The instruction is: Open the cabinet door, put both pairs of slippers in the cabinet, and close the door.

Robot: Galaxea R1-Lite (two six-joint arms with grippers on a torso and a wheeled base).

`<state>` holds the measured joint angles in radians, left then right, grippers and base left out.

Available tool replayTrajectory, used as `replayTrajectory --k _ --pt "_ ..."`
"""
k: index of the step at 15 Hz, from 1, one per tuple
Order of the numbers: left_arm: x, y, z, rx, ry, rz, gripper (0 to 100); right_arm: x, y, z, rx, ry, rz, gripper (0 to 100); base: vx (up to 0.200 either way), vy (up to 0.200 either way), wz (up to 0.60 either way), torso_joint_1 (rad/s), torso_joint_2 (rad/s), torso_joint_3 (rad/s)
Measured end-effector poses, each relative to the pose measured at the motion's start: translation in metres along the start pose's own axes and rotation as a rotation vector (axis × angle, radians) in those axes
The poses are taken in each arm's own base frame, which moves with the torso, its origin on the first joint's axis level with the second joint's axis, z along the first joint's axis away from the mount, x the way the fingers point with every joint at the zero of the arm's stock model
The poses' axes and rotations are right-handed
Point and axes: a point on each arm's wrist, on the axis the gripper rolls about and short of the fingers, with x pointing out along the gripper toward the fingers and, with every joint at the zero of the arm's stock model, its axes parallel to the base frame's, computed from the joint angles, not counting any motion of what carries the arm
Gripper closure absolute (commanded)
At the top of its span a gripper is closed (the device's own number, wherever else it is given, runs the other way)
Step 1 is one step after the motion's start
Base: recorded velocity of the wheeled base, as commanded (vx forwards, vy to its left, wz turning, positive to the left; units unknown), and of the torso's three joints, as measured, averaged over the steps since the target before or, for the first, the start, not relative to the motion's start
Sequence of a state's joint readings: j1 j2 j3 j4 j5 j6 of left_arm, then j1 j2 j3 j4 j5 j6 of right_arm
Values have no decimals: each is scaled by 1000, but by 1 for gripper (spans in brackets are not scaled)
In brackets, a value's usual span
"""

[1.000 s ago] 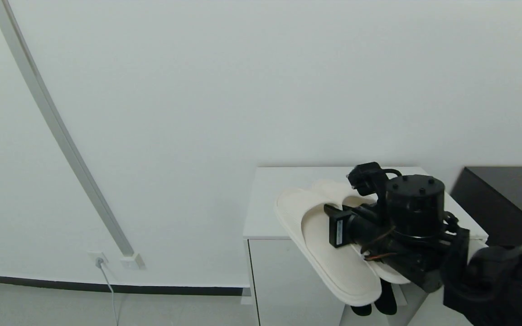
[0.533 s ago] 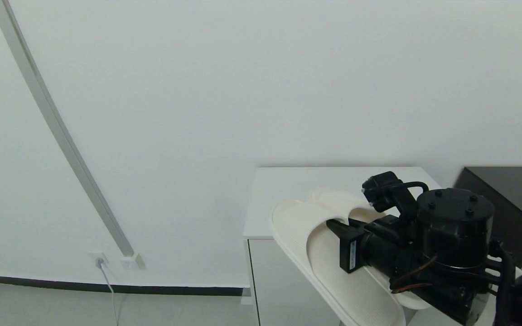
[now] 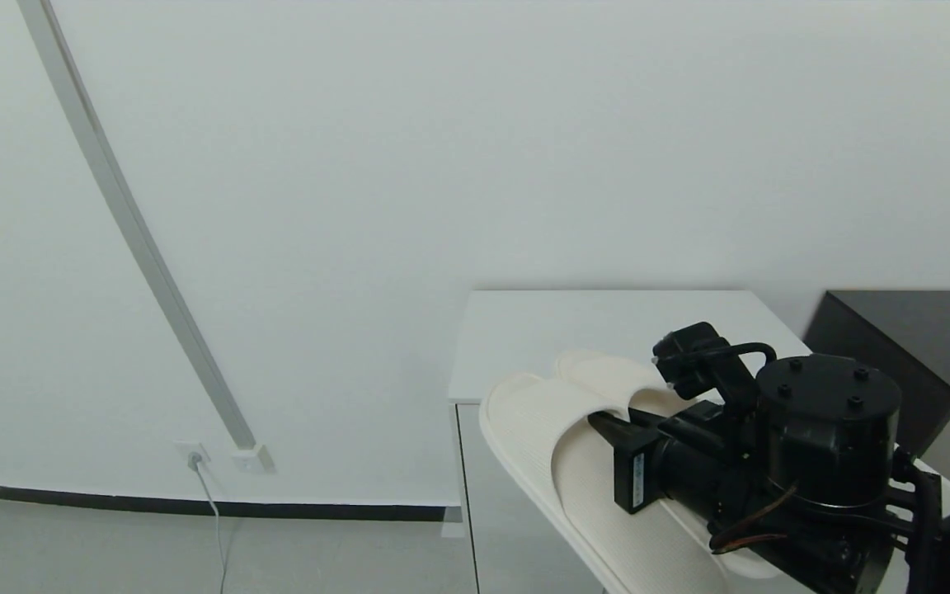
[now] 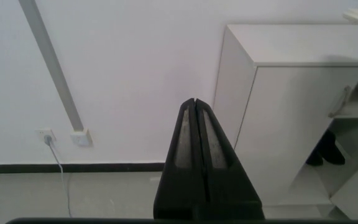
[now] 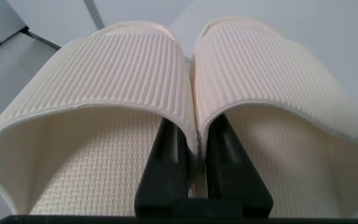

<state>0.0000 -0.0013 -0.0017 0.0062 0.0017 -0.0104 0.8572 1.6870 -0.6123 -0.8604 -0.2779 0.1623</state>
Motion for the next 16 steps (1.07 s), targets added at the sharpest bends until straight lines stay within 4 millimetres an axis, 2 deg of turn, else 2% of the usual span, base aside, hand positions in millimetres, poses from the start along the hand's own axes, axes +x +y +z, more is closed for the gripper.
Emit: replayTrajectory --k 1,16 --pt "0 0 0 0 0 -1 100 0 0 0 0 1 -1 100 -200 0 0 2 -2 7" --pt "0 0 0 0 0 -1 100 2 0 -5 -4 19 -5 100 0 0 0 0 0 0"
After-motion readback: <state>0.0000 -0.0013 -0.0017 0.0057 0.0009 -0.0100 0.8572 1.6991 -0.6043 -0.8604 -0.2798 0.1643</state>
